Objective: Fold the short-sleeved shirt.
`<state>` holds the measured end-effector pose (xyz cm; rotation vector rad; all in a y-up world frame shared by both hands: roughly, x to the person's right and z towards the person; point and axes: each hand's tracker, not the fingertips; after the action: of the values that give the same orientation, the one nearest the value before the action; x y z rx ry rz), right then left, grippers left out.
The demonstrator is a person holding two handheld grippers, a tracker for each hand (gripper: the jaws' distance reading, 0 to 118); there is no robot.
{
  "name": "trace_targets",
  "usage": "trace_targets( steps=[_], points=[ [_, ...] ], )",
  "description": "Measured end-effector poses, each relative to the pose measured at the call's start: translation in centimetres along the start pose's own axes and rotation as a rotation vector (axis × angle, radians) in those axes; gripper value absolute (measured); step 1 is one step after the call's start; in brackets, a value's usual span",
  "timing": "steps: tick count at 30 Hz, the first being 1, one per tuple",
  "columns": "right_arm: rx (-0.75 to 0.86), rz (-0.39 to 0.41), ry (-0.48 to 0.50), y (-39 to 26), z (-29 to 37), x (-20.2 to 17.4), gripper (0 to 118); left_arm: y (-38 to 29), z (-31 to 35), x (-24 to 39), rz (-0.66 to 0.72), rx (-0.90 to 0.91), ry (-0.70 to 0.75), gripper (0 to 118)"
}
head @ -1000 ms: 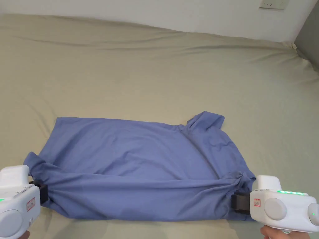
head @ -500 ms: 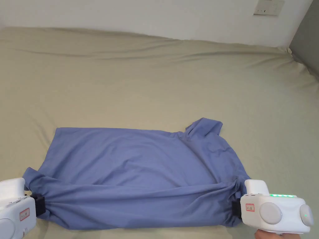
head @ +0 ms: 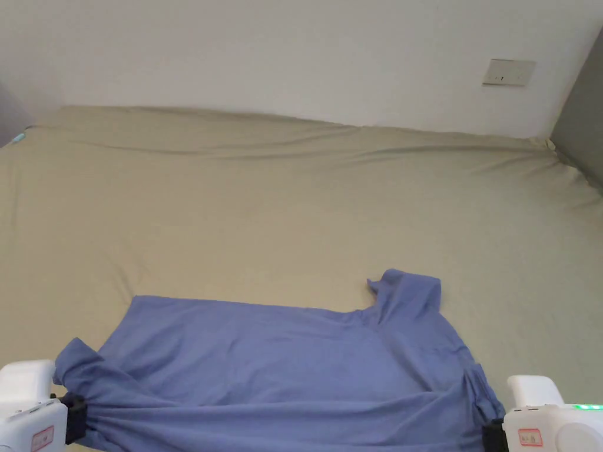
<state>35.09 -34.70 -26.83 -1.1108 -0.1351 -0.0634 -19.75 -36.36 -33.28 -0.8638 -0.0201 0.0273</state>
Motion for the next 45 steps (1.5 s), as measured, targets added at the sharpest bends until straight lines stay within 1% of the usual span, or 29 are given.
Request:
trace_targets(
  steps=[3,6,10,11,12,13,14,15,16,17,19,20,22,23,24,29,31,32,33,34,35,36,37,38,39,41,42,45],
  points=[
    [-0.057,-0.037,0.027,-2.6,-0.2,0.1,11,-2.8,-0.4,-1.3,-0.02,-0.093,0.011,7],
    [-0.107,-0.032,0.013,-5.0,-2.3,0.3,11,-5.6,-1.4,-2.1,-0.018,-0.165,0.023,7],
    [-0.123,-0.055,-0.001,-6.8,-5.0,0.1,12,-7.5,-3.5,-2.6,-0.066,-0.255,0.073,6],
    [-0.126,-0.08,-0.006,-7.0,-5.5,0.2,21,-7.8,-4.0,-2.7,-0.067,-0.283,0.052,7],
    [-0.13,-0.118,-0.007,-6.9,-5.4,0.1,35,-7.8,-4.2,-2.9,-0.054,-0.268,0.049,8],
    [-0.124,-0.139,-0.037,-6.7,-5.0,0.0,58,-7.6,-3.9,-3.0,-0.04,-0.248,0.049,18],
    [-0.111,-0.129,-0.091,-6.4,-4.4,0.1,99,-7.1,-3.5,-2.9,-0.034,-0.241,0.062,46],
    [-0.092,-0.105,-0.148,-6.0,-4.0,0.4,114,-6.6,-2.9,-2.8,-0.063,-0.228,0.113,75],
    [-0.052,-0.095,-0.179,-5.6,-3.8,1.5,116,-6.0,-2.5,-2.9,-0.086,-0.199,0.137,100],
    [0.02,-0.097,-0.186,-4.9,-2.6,2.0,113,-5.4,-1.9,-3.0,-0.098,-0.169,0.133,114],
    [0.139,-0.103,-0.192,-3.0,0.2,2.3,112,-3.4,0.5,-2.7,-0.061,-0.031,0.085,114],
    [0.199,-0.094,-0.192,-1.8,1.4,2.9,112,-2.0,1.9,-2.3,-0.041,0.04,0.055,114],
    [0.308,-0.061,-0.189,0.1,4.3,2.2,112,0.5,4.0,-1.1,-0.036,0.158,0.019,114],
    [0.384,-0.032,-0.174,1.1,6.2,1.5,112,1.8,5.6,-0.2,-0.044,0.235,0.005,114],
    [0.456,0.001,-0.154,1.7,8.3,-0.1,112,3.0,7.0,0.8,-0.057,0.308,-0.007,114],
    [0.772,0.156,-0.126,3.8,16.0,-6.3,113,7.4,13.5,5.4,-0.099,0.603,-0.086,113],
    [0.845,0.186,-0.102,4.0,18.0,-8.4,111,8.3,15.5,7.0,-0.112,0.681,-0.091,113],
    [0.88,0.197,-0.087,4.0,18.7,-9.5,104,8.6,16.4,7.8,-0.12,0.716,-0.088,108],
    [0.908,0.208,-0.078,3.9,19.2,-10.5,91,8.8,17.3,8.6,-0.128,0.751,-0.081,98],
    [0.926,0.222,-0.08,3.9,19.5,-11.4,67,8.9,17.9,9.3,-0.143,0.78,-0.077,76],
    [0.945,0.24,-0.088,3.9,19.6,-12.2,31,9.0,18.2,9.9,-0.157,0.8,-0.069,36],
    [0.967,0.256,-0.098,3.9,19.2,-12.8,8,9.1,18.5,10.7,-0.172,0.809,-0.058,14],
    [0.984,0.263,-0.106,3.9,19.0,-13.4,0,9.1,18.6,11.2,-0.183,0.824,-0.042,7],
    [0.991,0.267,-0.114,3.8,18.7,-13.9,0,9.0,18.7,11.7,-0.189,0.845,-0.033,7],
    [0.981,0.279,-0.108,4.1,18.5,-14.3,0,9.1,18.4,12.1,-0.192,0.836,-0.04,3],
    [0.951,0.285,-0.07,4.1,18.1,-15.5,0,9.3,18.1,12.6,-0.203,0.822,-0.048,0],
    [0.946,0.286,-0.058,4.1,17.8,-15.7,0,9.2,17.9,12.7,-0.199,0.822,-0.048,0],
    [0.941,0.3,-0.076,4.4,17.0,-16.3,0,9.3,17.1,12.7,-0.198,0.819,-0.065,0]
  ],
)
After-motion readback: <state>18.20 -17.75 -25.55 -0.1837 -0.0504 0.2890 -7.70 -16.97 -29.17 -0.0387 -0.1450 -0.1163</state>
